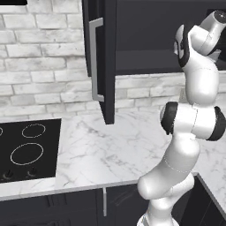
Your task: Retrieve the tupperware and aluminum foil from the cabinet and place them on the dining counter near the plate with cucumber and broccoli to prepare for storing leftovers.
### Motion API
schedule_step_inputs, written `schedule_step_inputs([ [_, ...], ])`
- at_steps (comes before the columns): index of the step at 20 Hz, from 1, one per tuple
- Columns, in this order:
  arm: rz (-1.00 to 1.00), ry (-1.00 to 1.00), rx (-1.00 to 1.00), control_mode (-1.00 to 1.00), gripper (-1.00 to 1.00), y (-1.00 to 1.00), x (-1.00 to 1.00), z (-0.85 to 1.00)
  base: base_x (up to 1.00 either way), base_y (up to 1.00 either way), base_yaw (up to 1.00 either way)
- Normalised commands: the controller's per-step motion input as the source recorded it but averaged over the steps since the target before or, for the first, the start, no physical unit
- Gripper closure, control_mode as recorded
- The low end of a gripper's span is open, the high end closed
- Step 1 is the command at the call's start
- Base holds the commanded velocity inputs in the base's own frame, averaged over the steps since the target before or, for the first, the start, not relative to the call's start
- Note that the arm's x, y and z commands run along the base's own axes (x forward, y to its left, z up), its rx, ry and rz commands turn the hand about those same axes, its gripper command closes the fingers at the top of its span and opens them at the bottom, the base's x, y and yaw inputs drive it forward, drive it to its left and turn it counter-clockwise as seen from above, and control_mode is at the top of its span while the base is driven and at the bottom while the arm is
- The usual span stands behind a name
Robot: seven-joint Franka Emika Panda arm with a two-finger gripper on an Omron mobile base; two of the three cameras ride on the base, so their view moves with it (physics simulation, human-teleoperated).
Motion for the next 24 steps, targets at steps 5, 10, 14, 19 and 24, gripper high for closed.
schedule_step_inputs([
  [5,0.05,0.0,0.0,-1.0,-1.0,-0.05,0.49,-0.02,0.0,0.0,0.0],
  [10,0.03,0.0,0.0,-1.0,-1.0,-0.19,0.46,-0.01,0.0,0.0,0.0],
  [14,0.03,0.01,0.0,-1.0,-1.0,-0.29,0.48,-0.04,0.0,0.0,0.0],
  [19,0.05,0.09,0.0,-1.0,-1.0,-0.23,0.44,-0.14,0.0,0.0,0.0],
  [24,0.05,0.14,-0.01,-1.0,-1.0,-0.02,0.03,-0.5,0.0,0.0,0.0],
])
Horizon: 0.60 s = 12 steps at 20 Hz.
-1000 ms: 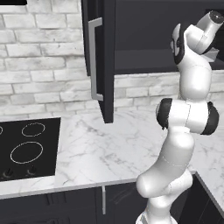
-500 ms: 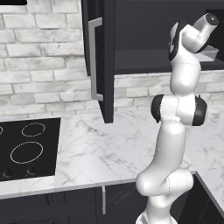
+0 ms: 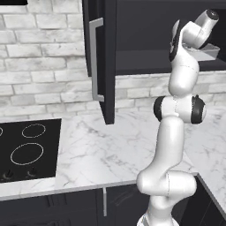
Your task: Retrieve the tupperware and aluminum foil from the cabinet and place them on the dining counter near the plate with cucumber and broccoli to prepare for storing leftovers.
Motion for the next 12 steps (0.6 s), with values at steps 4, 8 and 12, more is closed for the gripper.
schedule_step_inputs([
  [4,0.04,0.09,-0.01,-1.0,1.0,0.01,0.0,-0.71,0.0,0.0,0.0],
  [8,0.02,-0.06,0.02,-1.0,1.0,0.0,0.0,-0.46,0.0,0.0,0.0],
  [12,0.0,-0.24,0.02,-1.0,1.0,0.0,-0.3,-0.46,0.0,0.0,0.0],
])
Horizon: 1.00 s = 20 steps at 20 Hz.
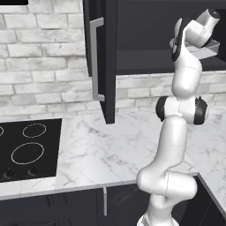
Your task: Retrieve the tupperware and aluminum foil from the cabinet and place them on the dining counter near the plate with cucumber and broccoli to prepare for storing leftovers.
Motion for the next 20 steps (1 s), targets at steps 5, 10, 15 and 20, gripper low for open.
schedule_step_inputs([
  [5,0.0,-0.19,0.0,-1.0,1.0,0.09,-0.55,-0.16,0.0,0.0,0.0],
  [10,-0.02,-0.33,0.0,-1.0,1.0,0.3,-0.97,0.01,0.0,0.0,0.0],
  [15,-0.06,-0.31,0.0,-1.0,1.0,0.56,-1.0,0.12,0.0,0.0,0.0],
  [20,-0.06,-0.12,-0.07,-1.0,1.0,0.95,-1.0,0.04,0.0,0.0,0.0],
])
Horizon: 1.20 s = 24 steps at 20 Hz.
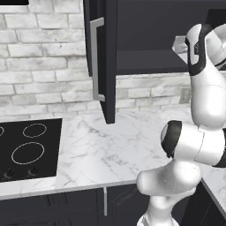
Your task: Retrieve the tupperware and aluminum foil from the cabinet and place them on the dining counter near the plate with cucumber and broccoli to prepare for storing leftovers.
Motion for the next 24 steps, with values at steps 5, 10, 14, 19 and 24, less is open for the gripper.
schedule_step_inputs([
  [5,-0.03,0.13,-0.16,-1.0,1.0,0.82,-1.0,0.6,0.0,0.0,0.0],
  [10,0.0,0.26,-0.26,-1.0,1.0,0.26,-1.0,0.22,0.0,0.0,0.0],
  [14,0.01,0.14,-0.12,-1.0,1.0,-0.03,-1.0,-0.22,0.0,0.0,0.0],
  [19,0.03,0.0,-0.01,-1.0,1.0,0.06,-1.0,-0.74,0.0,0.0,0.0],
  [24,0.05,0.12,-0.02,-1.0,1.0,0.4,-0.67,-0.32,0.0,0.0,0.0],
])
